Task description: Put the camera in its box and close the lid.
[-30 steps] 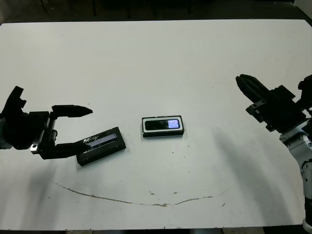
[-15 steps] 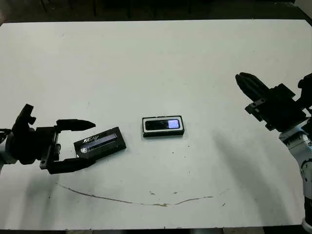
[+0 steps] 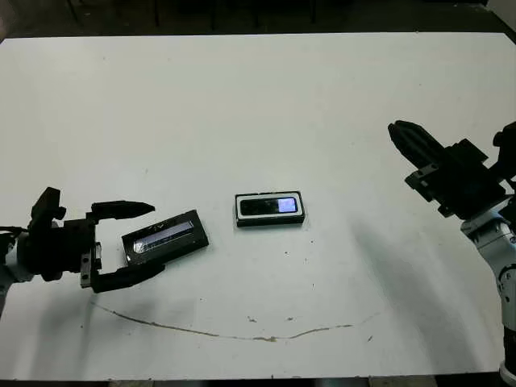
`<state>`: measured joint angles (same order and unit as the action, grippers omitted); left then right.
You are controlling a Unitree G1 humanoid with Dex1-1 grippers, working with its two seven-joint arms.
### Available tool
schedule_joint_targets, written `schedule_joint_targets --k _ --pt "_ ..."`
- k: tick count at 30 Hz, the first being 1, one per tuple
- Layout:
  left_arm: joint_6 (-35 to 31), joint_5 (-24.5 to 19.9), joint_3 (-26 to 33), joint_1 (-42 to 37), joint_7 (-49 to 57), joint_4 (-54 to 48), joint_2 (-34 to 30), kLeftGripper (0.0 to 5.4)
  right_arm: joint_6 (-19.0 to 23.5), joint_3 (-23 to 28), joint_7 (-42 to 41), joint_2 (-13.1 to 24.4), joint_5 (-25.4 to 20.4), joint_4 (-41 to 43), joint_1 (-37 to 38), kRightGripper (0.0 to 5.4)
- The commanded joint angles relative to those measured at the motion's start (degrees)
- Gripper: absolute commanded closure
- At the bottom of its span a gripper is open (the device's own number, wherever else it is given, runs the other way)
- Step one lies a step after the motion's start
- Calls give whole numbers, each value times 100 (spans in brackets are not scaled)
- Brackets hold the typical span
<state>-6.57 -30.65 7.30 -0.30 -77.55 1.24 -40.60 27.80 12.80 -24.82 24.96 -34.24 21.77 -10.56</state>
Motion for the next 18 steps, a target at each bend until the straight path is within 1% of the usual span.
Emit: schedule_joint_targets --k 1,8,11,14,18 --pt "-7 56 -61 90 -52 121 -10 1 69 6 9 27 23 34 127 540" --pt "-139 109 -128 32 -82 245 -79 1 130 12 46 16 -30 64 124 540" --pt "-186 64 -195 -64 -239 507 -29 1 118 3 50 25 -16 78 137 540" --pt "-219 124 -259 -125 -253 691 -17 1 55 3 3 12 -18 44 141 540" --pt "-170 125 -365 -327 -502 1077 33 1 118 -7 57 24 -6 106 152 540"
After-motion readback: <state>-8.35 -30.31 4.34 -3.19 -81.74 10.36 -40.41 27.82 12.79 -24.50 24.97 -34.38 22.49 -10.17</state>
